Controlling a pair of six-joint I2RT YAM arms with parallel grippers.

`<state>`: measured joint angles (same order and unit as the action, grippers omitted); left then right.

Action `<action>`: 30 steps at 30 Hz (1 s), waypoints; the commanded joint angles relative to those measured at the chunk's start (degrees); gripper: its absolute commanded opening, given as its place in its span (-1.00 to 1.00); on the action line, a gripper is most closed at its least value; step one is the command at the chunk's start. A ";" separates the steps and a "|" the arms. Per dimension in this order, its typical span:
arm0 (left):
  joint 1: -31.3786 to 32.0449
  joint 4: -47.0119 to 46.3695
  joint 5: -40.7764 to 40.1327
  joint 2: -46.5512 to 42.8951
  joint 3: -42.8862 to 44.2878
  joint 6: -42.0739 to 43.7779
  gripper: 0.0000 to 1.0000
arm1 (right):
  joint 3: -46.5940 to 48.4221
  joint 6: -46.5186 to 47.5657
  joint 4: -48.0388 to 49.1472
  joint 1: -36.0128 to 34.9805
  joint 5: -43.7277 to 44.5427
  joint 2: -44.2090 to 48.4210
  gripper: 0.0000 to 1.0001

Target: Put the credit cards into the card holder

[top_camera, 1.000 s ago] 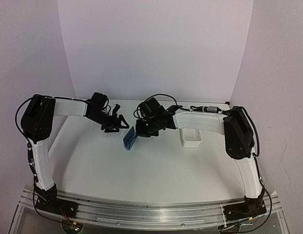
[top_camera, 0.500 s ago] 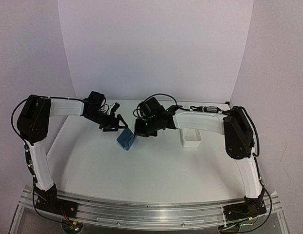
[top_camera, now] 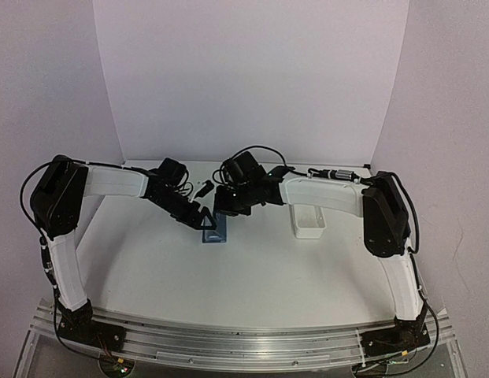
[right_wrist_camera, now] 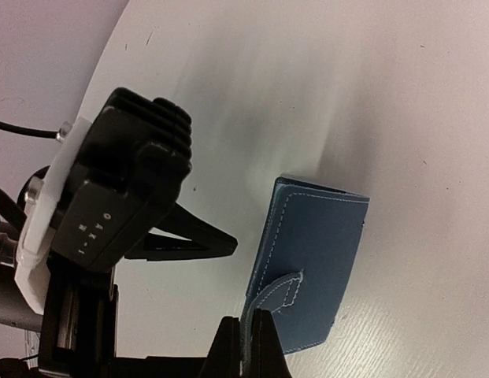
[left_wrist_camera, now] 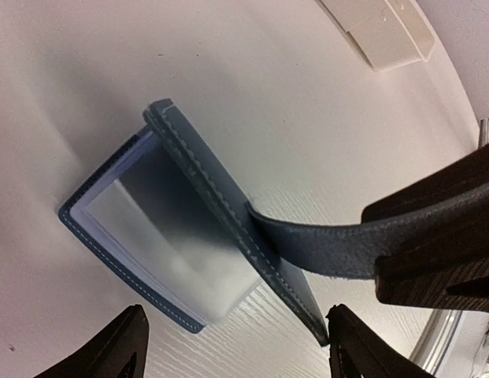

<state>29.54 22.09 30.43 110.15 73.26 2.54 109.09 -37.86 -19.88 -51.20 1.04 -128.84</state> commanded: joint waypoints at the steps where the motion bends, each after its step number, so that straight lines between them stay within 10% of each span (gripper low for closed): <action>1: -1.15 -2.16 -3.45 -2.44 -1.01 0.99 0.38 | -0.19 0.31 1.19 -0.18 -0.11 0.14 -1.00; 30: -2.57 -3.80 6.47 2.62 -1.07 -19.03 0.39 | -18.54 -5.17 2.49 6.03 -0.60 0.52 -1.00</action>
<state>26.92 21.52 31.06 113.92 74.22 -12.32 90.19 -42.30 -16.05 -44.77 1.04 -127.74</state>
